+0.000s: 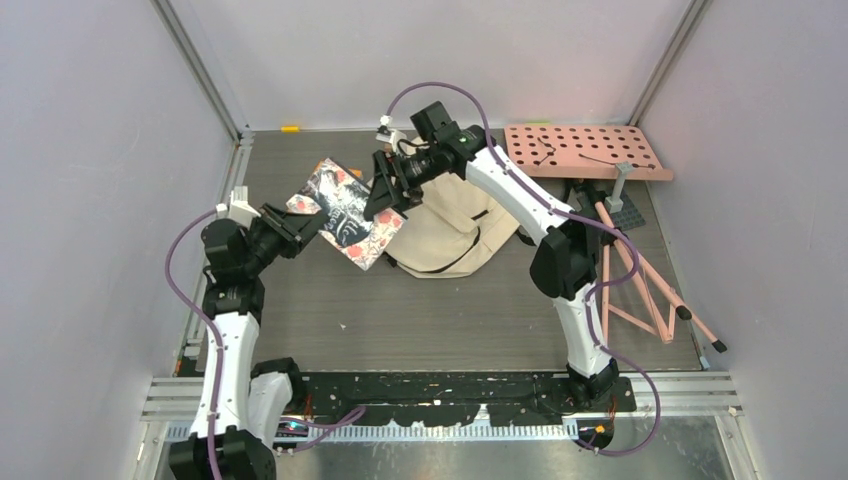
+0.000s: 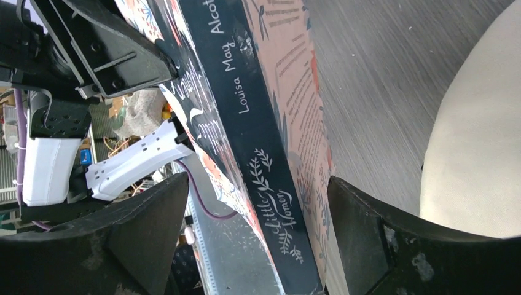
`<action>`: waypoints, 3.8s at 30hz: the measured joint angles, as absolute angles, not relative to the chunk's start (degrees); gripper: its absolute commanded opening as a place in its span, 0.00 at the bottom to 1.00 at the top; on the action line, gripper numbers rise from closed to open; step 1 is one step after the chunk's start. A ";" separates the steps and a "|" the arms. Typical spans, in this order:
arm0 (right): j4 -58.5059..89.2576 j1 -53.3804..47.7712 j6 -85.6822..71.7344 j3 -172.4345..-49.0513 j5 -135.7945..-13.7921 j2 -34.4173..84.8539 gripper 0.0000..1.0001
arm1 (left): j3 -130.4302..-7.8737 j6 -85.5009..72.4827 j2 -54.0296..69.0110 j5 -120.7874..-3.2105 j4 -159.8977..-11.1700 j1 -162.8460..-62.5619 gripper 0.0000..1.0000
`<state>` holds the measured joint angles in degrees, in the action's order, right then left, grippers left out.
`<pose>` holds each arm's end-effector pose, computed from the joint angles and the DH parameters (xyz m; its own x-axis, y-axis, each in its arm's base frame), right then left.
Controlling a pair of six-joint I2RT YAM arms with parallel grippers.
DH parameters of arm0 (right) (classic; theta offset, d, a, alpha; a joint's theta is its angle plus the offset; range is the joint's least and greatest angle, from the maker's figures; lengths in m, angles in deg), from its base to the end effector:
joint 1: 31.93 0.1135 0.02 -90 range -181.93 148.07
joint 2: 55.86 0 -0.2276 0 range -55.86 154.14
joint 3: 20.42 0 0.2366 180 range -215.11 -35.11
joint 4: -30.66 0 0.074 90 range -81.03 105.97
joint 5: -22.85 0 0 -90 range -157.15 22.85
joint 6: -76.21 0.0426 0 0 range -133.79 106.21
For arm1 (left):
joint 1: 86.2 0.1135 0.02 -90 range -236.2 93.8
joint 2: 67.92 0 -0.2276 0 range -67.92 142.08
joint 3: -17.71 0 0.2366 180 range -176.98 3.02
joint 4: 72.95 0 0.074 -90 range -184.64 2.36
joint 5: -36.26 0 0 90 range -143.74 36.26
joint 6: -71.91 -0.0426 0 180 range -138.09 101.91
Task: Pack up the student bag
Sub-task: Pick up the book from the center of the board, then place the book in the student bag.
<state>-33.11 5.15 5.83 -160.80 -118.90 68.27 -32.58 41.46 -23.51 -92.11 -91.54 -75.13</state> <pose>0.3330 0.2936 0.2941 -0.8216 -0.3604 -0.4416 -0.5526 0.3133 0.7723 0.1989 0.0120 0.2734 -0.4919 -0.7849 -0.3766 0.0387 0.4124 -0.9102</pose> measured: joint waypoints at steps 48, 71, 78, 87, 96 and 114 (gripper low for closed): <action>10.61 -1.28 41.32 -153.08 -121.61 63.20 0.01 | -43.70 64.28 4.88 -96.37 -46.34 -83.68 0.40; -23.12 1.94 -1.89 -145.23 -92.60 57.32 0.79 | -49.89 37.92 1.16 -80.20 -104.52 -73.82 0.00; -27.88 11.16 -11.66 -145.50 -82.27 62.39 0.79 | -53.60 29.05 1.25 -74.67 -120.37 -72.21 0.00; -30.46 16.65 -15.55 -149.32 -76.10 72.01 0.78 | -58.43 22.71 3.33 -74.25 -126.25 -72.42 0.00; -31.47 16.84 -17.32 -149.45 -66.99 74.15 0.52 | -59.83 20.32 5.01 -74.27 -128.59 -74.15 0.00; -33.48 15.55 -15.09 -151.73 -64.93 73.59 0.03 | -59.83 20.43 5.01 -75.91 -127.80 -74.30 0.00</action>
